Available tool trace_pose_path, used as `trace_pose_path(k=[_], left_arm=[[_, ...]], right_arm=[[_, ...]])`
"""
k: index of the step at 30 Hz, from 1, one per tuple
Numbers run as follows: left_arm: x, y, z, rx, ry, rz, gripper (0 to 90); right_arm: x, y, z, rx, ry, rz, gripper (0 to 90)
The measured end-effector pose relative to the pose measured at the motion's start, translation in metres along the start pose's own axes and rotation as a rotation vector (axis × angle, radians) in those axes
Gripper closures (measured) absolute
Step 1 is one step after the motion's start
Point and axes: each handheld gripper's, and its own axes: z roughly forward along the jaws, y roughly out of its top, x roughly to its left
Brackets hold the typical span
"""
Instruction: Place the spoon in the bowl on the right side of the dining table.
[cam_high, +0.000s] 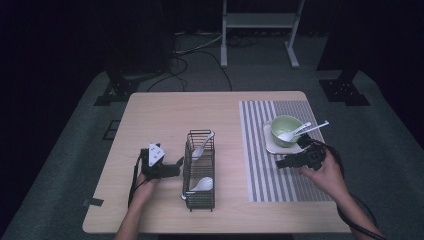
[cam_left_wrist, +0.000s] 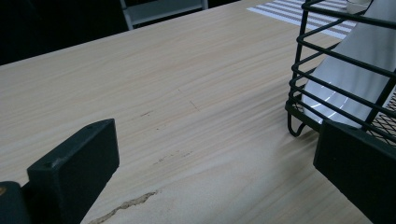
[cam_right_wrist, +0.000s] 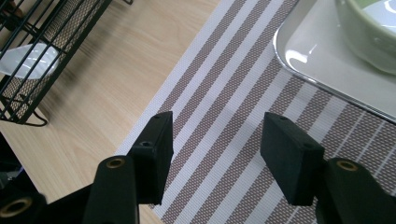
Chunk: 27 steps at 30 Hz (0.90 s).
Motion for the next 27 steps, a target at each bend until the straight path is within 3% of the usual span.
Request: trace_pose_path(k=[27], left_arm=[[0.0, 0.0, 0.0, 0.001, 0.0, -0.004, 0.0]], right_arm=[[0.028, -0.005, 0.012, 0.008, 0.022, -0.073, 43.2]])
